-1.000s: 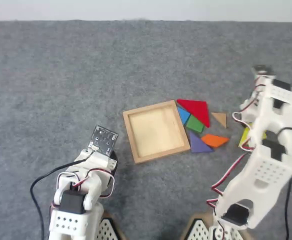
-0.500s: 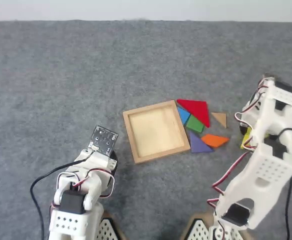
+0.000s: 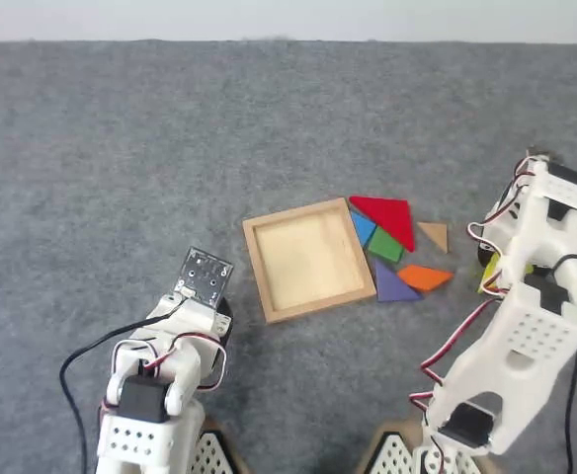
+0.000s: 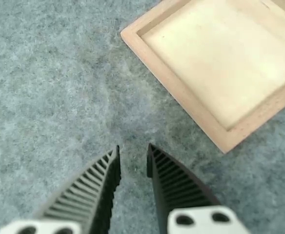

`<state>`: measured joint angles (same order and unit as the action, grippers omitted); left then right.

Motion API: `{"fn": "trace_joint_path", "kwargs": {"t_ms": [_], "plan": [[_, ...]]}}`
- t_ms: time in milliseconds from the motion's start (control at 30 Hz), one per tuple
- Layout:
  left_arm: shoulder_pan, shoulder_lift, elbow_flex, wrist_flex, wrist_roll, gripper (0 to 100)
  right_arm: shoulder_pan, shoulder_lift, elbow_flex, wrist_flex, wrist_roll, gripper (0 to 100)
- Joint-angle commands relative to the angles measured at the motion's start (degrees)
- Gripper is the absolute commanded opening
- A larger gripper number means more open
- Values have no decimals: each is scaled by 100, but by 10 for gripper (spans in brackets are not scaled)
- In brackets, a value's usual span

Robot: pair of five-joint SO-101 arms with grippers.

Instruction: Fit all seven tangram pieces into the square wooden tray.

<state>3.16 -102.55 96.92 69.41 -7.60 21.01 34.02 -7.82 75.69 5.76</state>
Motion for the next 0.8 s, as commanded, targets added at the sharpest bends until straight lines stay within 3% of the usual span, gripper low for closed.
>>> {"fn": "trace_joint_path", "kwargs": {"t_ms": [0,433,767], "plan": [[9,-9,-40,26,70,88,-92,-171,-105,-101,-35,210],[9,-9,-40,26,70,88,-971,-1543,-88,752,-26,210],[0,-9,-40,26,70,88,-2703,-3055,-70,1578,0,213]]}}
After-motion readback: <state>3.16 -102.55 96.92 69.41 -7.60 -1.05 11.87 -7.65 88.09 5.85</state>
